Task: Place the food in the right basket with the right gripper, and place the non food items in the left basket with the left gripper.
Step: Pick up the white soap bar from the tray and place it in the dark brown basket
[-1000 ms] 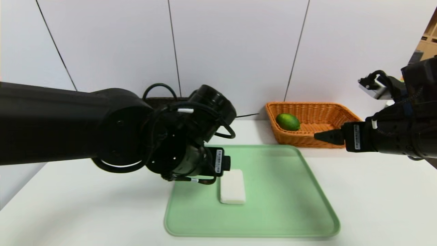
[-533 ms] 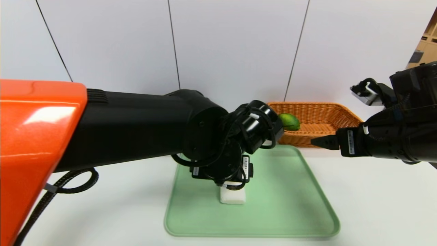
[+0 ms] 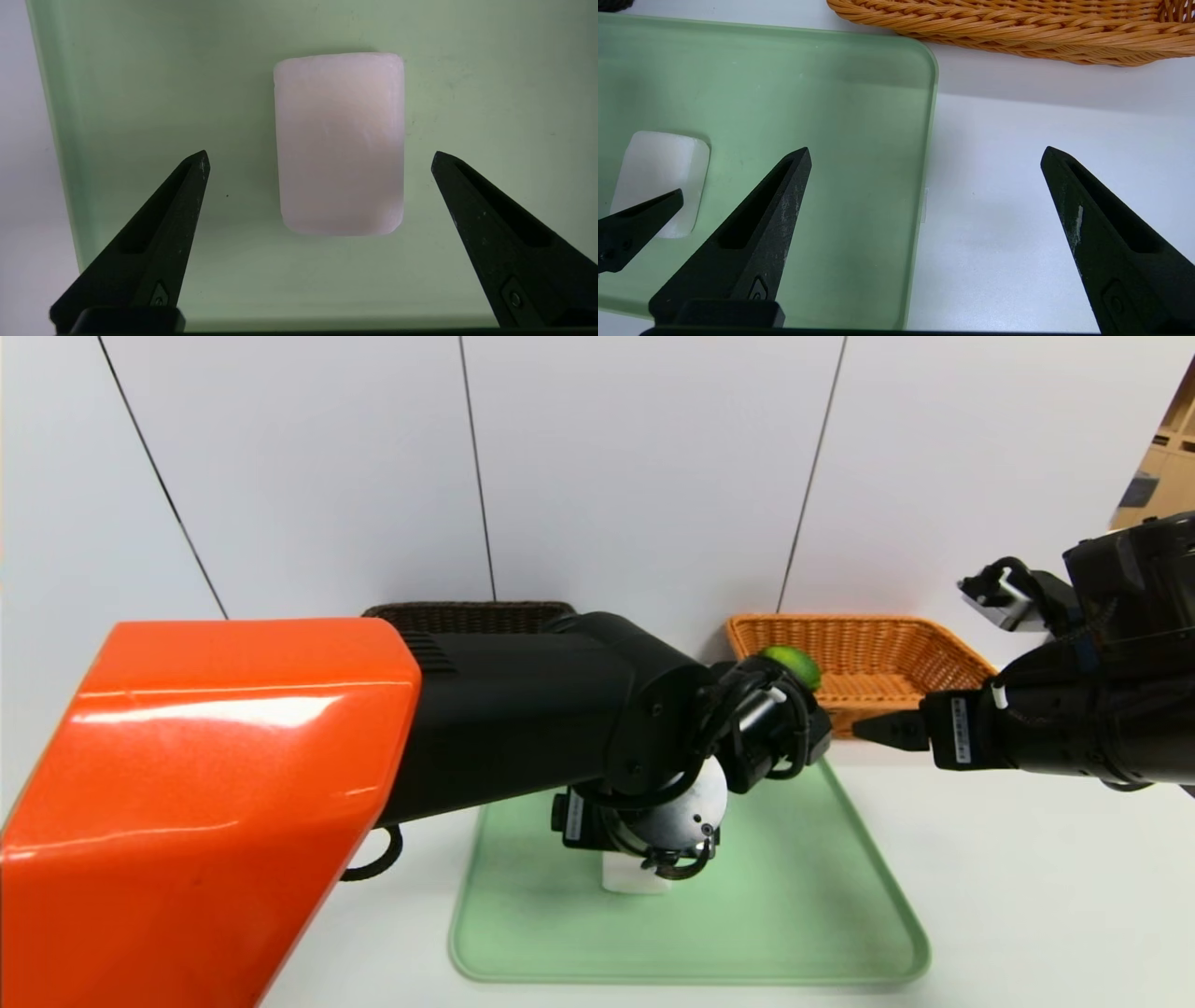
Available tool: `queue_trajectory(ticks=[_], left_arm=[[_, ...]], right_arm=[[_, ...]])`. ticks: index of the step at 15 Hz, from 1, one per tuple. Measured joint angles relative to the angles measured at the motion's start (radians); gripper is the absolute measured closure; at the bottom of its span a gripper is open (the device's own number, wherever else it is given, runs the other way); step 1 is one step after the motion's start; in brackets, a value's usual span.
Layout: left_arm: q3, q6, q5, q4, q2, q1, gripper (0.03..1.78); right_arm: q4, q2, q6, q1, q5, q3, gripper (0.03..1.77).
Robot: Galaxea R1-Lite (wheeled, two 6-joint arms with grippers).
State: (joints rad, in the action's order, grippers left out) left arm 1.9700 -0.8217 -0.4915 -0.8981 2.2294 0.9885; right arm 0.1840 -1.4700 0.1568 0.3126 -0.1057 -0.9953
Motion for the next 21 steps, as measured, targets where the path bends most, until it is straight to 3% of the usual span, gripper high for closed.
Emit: queue_trajectory(ticks=[21], left_arm=[[0.003, -0.019, 0.019, 0.022, 0.062, 0.001, 0.12]], right_arm=[[-0.055, -0.020, -0.001, 0.008, -0.001, 0.017, 0.11]])
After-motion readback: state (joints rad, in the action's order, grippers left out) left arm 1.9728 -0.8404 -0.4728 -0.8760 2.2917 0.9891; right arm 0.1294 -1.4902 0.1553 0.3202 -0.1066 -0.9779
